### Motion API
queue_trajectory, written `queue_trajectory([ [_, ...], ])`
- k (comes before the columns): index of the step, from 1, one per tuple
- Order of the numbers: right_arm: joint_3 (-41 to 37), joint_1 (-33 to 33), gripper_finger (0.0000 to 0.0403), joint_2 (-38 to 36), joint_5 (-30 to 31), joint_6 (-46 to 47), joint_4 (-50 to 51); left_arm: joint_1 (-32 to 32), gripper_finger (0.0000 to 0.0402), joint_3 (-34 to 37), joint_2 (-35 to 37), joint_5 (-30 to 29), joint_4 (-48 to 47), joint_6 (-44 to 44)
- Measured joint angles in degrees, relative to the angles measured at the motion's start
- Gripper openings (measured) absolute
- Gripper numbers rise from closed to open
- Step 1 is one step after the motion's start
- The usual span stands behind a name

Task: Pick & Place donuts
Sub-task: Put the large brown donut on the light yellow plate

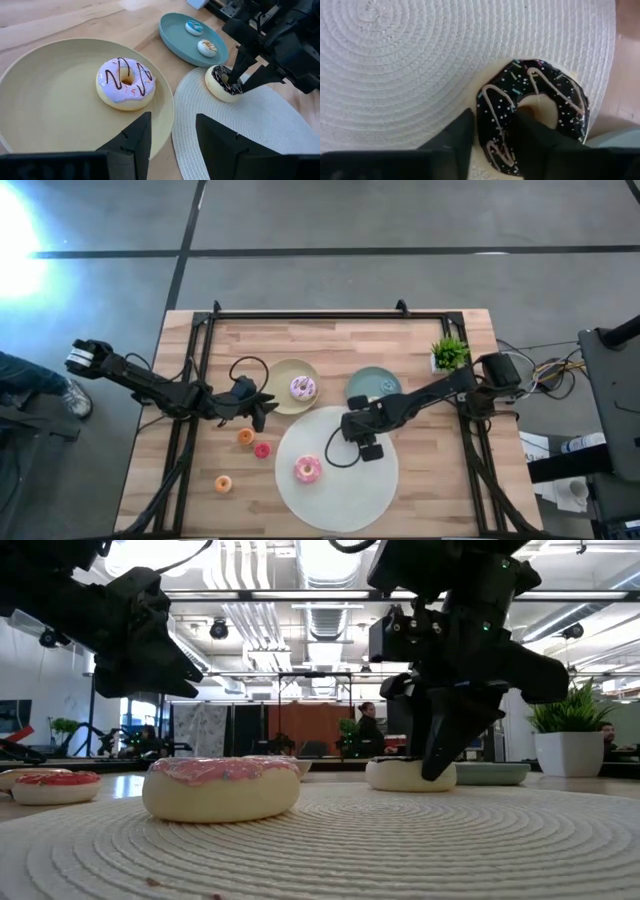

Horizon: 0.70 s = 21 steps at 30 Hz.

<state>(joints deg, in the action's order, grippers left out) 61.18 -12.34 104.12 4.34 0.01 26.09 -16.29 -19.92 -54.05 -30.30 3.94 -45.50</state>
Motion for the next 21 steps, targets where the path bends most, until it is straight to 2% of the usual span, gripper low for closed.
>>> queue_trajectory([
  [5, 0.9, 1.0, 0.0034, 0.1, 0.0, -0.2, 0.4, 0.0, 0.0128, 0.0, 0.0, -0.2, 0.0, -1.0],
  [7, 2.9, 1.2, 0.0018, 0.1, 0.3, -0.5, 0.4, 0.0, 0.0128, 0.0, 0.0, -0.2, -0.1, -1.5],
  [11, 10.0, 2.3, 0.0022, -0.6, 3.5, -4.0, -0.2, -0.1, 0.0128, -1.7, 0.0, -0.3, -1.6, -1.8],
  [15, 18.3, 6.8, 0.0022, -0.1, 2.3, -6.3, -0.8, -0.2, 0.0122, -5.1, 0.0, -0.4, -9.2, -1.8],
  [18, 23.1, 12.9, 0.0021, 2.4, -3.0, -4.8, -2.0, -1.3, 0.0117, -8.4, 0.1, -1.0, -15.8, -2.9],
  [21, 28.8, 18.4, 0.0021, 8.0, -9.2, -2.7, -1.7, -3.9, 0.0111, -11.2, 0.1, -3.7, -21.5, -3.3],
])
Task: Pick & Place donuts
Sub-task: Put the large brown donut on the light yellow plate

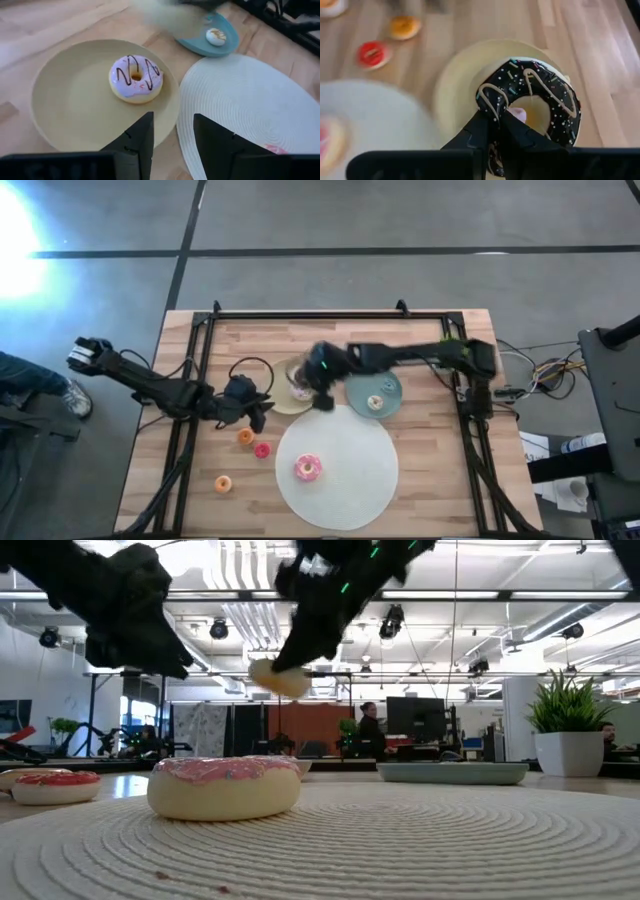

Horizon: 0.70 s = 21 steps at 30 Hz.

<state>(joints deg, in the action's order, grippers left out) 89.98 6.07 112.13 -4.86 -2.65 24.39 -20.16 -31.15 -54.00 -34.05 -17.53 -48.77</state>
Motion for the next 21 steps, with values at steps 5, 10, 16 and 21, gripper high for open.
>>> queue_trajectory([
  [5, 14.3, 3.3, 0.002, 11.9, -5.9, -0.4, 3.8, -5.1, 0.0102, -3.5, 0.3, -6.9, -8.3, -4.0],
  [10, 28.5, 5.4, 0.002, 22.0, -6.3, -2.4, 10.5, -8.6, 0.01, -4.3, 0.7, -10.7, -13.6, -11.9],
  [16, 38.2, 7.0, 0.0033, 29.5, -9.4, -2.9, 18.4, -9.6, 0.01, -4.2, 0.7, -12.7, -15.7, -15.3],
  [21, 42.2, 7.1, 0.0062, 32.0, -10.6, -2.4, 18.8, -9.6, 0.01, -4.2, 0.8, -14.1, -16.5, -15.4],
])
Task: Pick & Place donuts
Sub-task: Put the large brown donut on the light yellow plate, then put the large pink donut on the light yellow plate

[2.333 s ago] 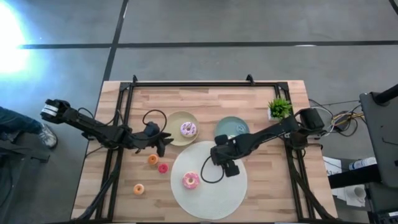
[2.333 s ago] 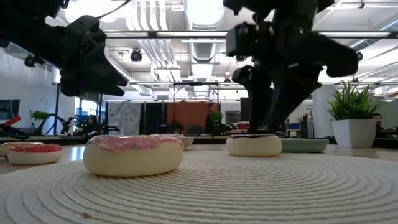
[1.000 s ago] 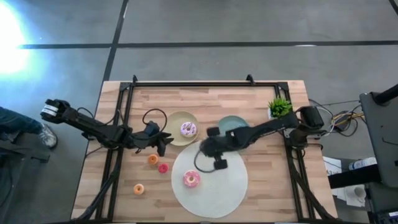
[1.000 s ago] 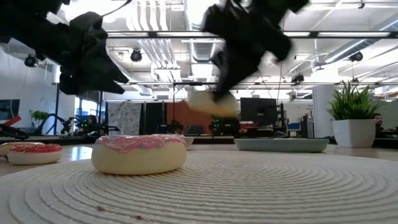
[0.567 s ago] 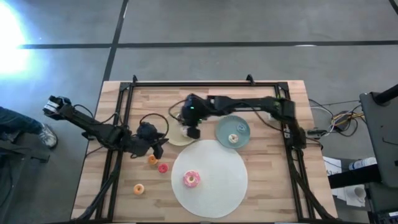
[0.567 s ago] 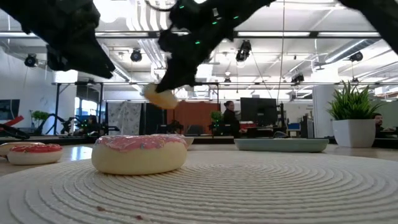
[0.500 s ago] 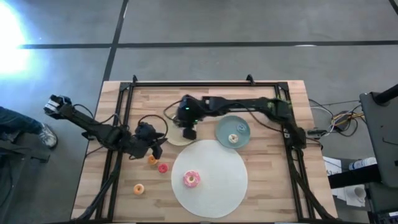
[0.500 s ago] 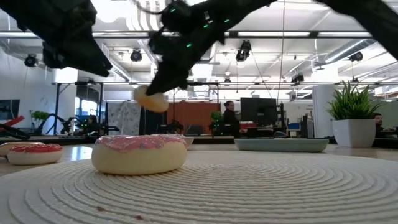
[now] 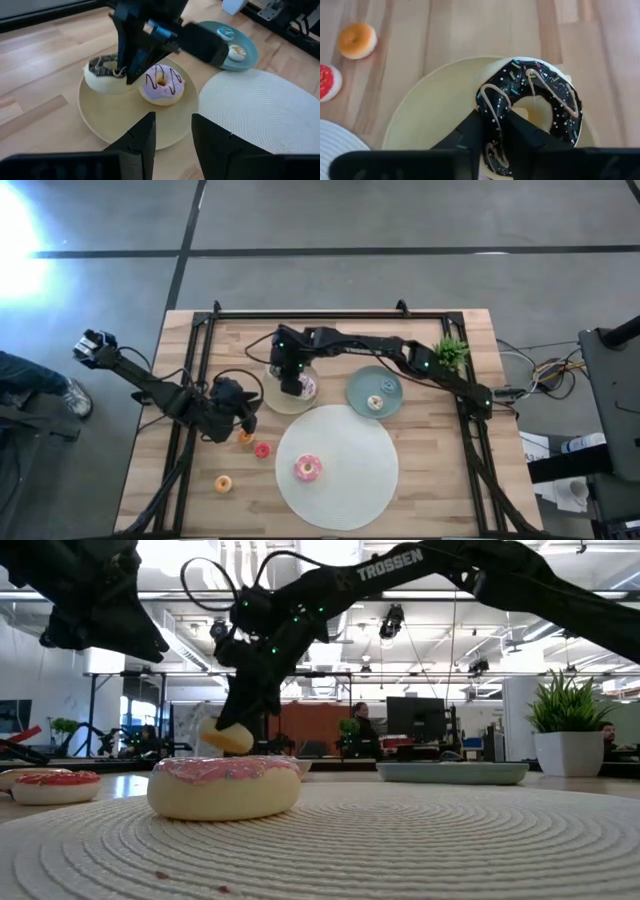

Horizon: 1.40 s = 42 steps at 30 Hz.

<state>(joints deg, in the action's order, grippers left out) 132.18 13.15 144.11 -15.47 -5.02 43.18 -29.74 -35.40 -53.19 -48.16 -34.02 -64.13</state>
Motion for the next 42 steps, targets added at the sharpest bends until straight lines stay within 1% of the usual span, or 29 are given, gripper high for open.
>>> queue_trajectory([
  [6, 0.5, 0.1, 0.0128, 1.5, 0.7, 0.4, 1.0, 0.0, 0.01, 0.0, 0.0, -0.1, -0.5, -0.1],
  [8, 0.5, 0.0, 0.0153, 1.2, 2.0, 0.3, 1.1, 0.0, 0.01, 0.0, 0.0, -0.1, -0.5, -0.1],
  [11, 0.6, 0.0, 0.0188, 0.7, 3.9, -0.8, 2.7, 0.0, 0.01, 0.0, 0.0, -0.1, -0.5, -0.2],
  [14, 0.6, 0.0, 0.0214, 0.3, 4.4, -2.9, 3.0, 0.0, 0.01, 0.0, 0.0, -0.1, -0.5, -0.4],
  [17, 0.6, 0.0, 0.023, -0.3, 5.1, -4.8, 4.5, 0.0, 0.01, 0.0, 0.0, -0.4, -0.5, -0.4],
  [19, 0.4, 0.0, 0.0238, -0.6, 4.1, -3.2, 6.9, 0.0, 0.01, 0.0, 0.0, -0.5, -0.5, -0.9],
  [22, 0.3, -0.7, 0.0244, -1.7, 3.4, -2.8, 7.9, 0.0, 0.01, 0.0, 0.0, -0.5, -0.6, -1.5],
  [24, 0.3, -1.4, 0.0244, -3.8, 3.4, -5.4, 8.1, 0.0, 0.01, 0.1, 0.0, -0.4, -0.9, -1.4],
  [26, 0.1, -2.1, 0.0243, -5.9, 2.8, -7.8, 9.5, 0.0, 0.01, 0.1, 0.0, 1.3, -1.1, -0.8],
  [28, -1.1, -2.7, 0.024, -7.2, 1.9, -8.8, 11.1, 0.0, 0.01, 0.1, 0.0, 5.9, -1.1, 0.0],
  [31, -4.7, -3.3, 0.0236, -8.4, 1.3, -8.8, 12.2, 0.0, 0.01, 0.1, -0.7, 13.2, 0.7, 2.4],
  [33, -7.8, -3.6, 0.0233, -10.2, 2.0, -8.7, 12.1, 0.0, 0.01, 0.1, -1.6, 15.8, 1.9, 5.3],
  [36, -14.3, -3.6, 0.0231, -15.8, 2.9, -6.4, 11.1, 0.1, 0.01, 0.1, -3.6, 16.2, 4.6, 10.5],
  [39, -24.1, -3.6, 0.023, -21.8, 3.9, -1.5, 8.6, 0.8, 0.01, 0.1, -6.1, 16.2, 8.3, 15.3],
  [42, -35.8, -5.0, 0.023, -29.2, 9.1, 5.7, 3.7, 1.4, 0.01, 0.2, -8.5, 17.7, 12.5, 20.4],
])
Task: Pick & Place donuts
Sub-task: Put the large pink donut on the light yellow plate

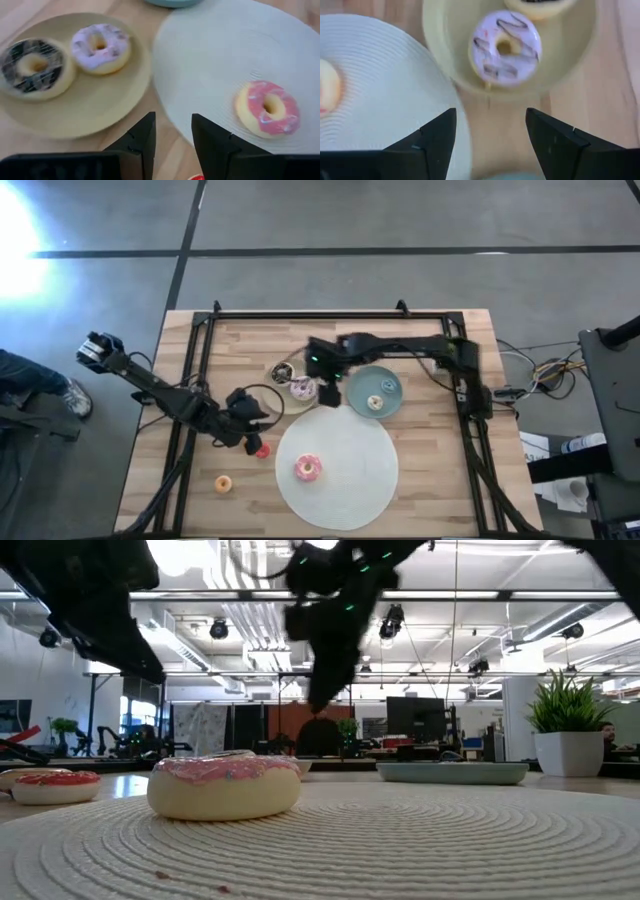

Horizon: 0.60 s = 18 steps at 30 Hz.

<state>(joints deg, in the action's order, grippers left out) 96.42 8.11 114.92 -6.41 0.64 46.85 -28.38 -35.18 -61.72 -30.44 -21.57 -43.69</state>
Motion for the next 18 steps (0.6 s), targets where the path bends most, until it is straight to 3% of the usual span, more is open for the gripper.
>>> queue_trajectory([
  [7, -20.6, -5.8, 0.023, -16.8, 9.6, 14.6, -9.1, 2.3, 0.01, -1.0, -6.5, 7.8, 9.8, 8.3],
  [12, -29.1, -9.1, 0.023, -25.6, 14.1, 21.6, -10.2, 2.2, 0.01, -5.7, -14.1, 11.2, 15.1, 10.3],
  [18, -37.6, -13.7, 0.0231, -33.9, 18.1, 28.5, -10.3, 2.4, 0.0101, -13.2, -25.2, 15.9, 14.0, 11.7],
])
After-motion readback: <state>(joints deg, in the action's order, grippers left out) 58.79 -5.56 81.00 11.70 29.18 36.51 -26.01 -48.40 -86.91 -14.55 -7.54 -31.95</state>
